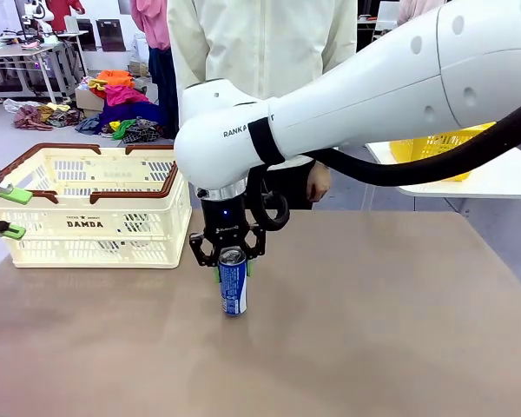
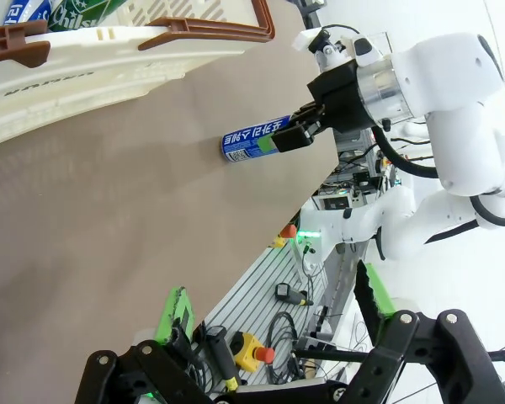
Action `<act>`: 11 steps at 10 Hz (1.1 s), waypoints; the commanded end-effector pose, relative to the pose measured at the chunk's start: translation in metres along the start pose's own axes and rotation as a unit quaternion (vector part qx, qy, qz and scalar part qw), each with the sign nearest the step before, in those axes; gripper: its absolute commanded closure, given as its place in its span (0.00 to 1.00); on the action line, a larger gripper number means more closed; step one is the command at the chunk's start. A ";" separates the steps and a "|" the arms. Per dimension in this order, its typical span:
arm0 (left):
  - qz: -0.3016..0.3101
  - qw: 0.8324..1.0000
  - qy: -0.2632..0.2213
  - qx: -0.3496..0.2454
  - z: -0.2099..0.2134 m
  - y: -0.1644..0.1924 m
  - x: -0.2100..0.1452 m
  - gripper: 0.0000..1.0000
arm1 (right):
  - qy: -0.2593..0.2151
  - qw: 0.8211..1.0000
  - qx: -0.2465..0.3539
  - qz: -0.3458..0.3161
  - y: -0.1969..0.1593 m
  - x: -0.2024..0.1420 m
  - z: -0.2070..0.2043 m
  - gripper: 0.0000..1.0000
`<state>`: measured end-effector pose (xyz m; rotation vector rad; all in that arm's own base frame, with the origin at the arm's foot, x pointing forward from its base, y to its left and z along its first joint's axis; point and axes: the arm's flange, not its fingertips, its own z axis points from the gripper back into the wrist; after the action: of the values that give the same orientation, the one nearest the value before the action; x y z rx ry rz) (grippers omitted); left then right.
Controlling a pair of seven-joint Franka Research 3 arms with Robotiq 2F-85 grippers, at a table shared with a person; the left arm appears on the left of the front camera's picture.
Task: Place the drinks into the Shopping basket.
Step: Pick up one drink and place it into the Shopping basket.
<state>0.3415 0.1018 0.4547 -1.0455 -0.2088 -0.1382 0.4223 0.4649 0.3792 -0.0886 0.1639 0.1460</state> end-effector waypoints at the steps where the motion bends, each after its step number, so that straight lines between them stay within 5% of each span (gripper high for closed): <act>1: -0.002 1.000 0.005 0.001 0.002 0.000 -0.003 0.00 | 0.005 0.999 0.027 0.017 -0.013 -0.005 0.010 1.00; 7: -0.002 1.000 0.005 0.001 0.002 0.000 -0.003 0.00 | 0.002 1.000 0.004 0.003 -0.004 0.002 -0.006 1.00; 8: -0.002 1.000 0.005 0.001 0.002 0.000 -0.003 0.00 | 0.003 1.000 0.005 0.010 -0.004 0.003 -0.008 0.43; 9: -0.002 1.000 0.005 0.001 0.002 0.000 -0.003 0.00 | 0.001 1.000 0.004 0.011 -0.004 0.003 -0.007 0.00; 11: -0.002 1.000 0.005 0.001 0.002 0.000 -0.003 0.00 | -0.007 1.000 0.015 0.018 -0.012 -0.004 0.004 0.00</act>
<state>0.3415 0.1018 0.4547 -1.0455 -0.2088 -0.1381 0.4259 0.4621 0.3773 -0.0857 0.1669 0.1537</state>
